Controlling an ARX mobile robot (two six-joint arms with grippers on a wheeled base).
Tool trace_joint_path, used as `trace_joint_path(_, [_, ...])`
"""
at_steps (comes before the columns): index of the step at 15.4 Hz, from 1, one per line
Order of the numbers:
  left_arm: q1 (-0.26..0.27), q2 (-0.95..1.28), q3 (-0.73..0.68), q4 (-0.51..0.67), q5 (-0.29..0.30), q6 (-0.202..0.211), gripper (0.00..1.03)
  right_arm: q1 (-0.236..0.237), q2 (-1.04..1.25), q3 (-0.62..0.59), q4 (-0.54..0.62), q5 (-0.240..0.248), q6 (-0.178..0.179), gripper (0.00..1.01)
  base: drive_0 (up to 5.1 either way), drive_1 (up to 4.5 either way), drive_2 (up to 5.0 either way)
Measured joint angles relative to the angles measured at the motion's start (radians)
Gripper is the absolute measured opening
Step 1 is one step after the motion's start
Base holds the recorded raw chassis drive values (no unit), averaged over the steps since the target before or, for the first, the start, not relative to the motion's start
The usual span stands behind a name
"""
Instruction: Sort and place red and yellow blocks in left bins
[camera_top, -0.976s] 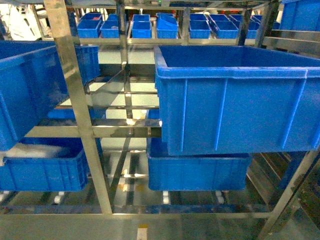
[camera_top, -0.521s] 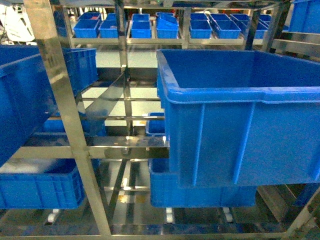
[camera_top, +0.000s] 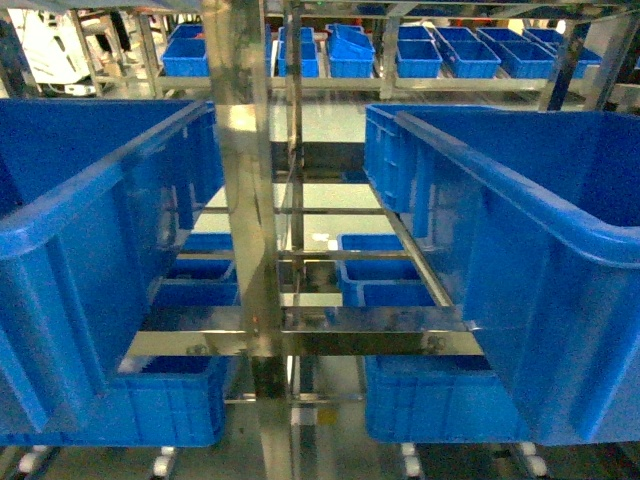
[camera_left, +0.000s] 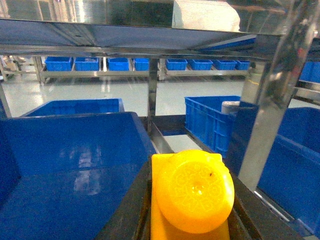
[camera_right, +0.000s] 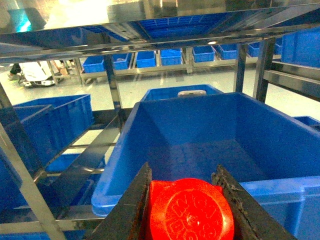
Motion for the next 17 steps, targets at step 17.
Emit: trace_joint_path(17, [-0.001, 0.0, -0.001, -0.001, -0.002, 0.0, 0.27, -0.217, 0.636, 0.266, 0.129, -0.295, 0.134, 0.29, -4.1, 3.95, 0.7])
